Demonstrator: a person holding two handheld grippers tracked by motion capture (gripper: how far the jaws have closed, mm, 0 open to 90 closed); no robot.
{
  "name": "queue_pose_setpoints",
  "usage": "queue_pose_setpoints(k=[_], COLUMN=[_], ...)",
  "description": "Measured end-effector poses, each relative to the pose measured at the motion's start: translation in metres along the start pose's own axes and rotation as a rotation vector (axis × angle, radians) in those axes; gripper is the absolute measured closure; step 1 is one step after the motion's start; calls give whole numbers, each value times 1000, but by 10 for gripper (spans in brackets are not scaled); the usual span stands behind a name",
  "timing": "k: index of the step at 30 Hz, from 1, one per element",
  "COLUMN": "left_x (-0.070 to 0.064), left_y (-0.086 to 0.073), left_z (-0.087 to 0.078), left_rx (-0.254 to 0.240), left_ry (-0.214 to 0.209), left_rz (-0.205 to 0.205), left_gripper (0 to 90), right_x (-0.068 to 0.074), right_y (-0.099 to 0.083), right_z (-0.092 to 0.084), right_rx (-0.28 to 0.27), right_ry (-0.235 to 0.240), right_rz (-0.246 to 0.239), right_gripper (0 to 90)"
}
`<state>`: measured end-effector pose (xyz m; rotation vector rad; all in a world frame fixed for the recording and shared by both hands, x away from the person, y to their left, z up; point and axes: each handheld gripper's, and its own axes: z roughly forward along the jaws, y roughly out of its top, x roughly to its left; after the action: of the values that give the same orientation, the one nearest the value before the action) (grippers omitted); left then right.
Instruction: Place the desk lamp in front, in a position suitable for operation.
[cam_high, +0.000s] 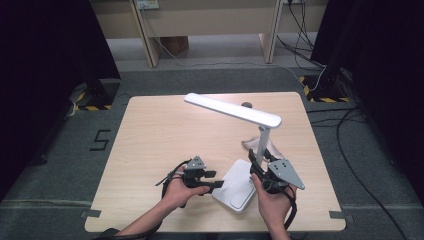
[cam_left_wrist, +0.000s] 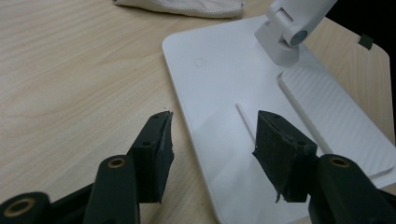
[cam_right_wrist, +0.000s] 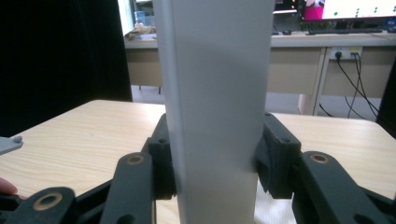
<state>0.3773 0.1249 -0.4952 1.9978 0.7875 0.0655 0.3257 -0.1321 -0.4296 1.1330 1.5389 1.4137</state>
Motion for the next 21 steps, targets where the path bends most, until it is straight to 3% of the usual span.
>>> queue_pose_setpoints(k=[4, 5, 6, 9, 10, 16, 18, 21], left_x=[0, -2, -4, -11, -19, -28, -27, -26], left_y=[2, 4, 4, 4, 4, 3, 2, 2], left_z=[-3, -4, -3, -2, -3, -2, -2, -3], left_rx=[-11, -14, -19, -20, -28, -16, -13, -7], left_ry=[8, 2, -6, -31, -51, -51, -40, -30], left_rz=[-1, 9, 11, 20, 25, 61, 72, 84], left_gripper=[458, 458, 458, 457, 458, 458, 457, 457], right_x=[1, 0, 0, 0, 1, 6, 6, 6], right_y=[1, -4, -6, -10, -12, -7, -6, -5], right_z=[4, 5, 4, 4, 4, 3, 7, 11], right_rx=[-3, -6, -3, 3, 22, 27, 24, 25], right_ry=[-4, 13, 15, 30, 36, 29, 23, 15], right_rz=[-6, 39, 24, 57, 80, 70, 102, 109], right_gripper=[630, 725, 757, 747, 739, 758, 758, 759])
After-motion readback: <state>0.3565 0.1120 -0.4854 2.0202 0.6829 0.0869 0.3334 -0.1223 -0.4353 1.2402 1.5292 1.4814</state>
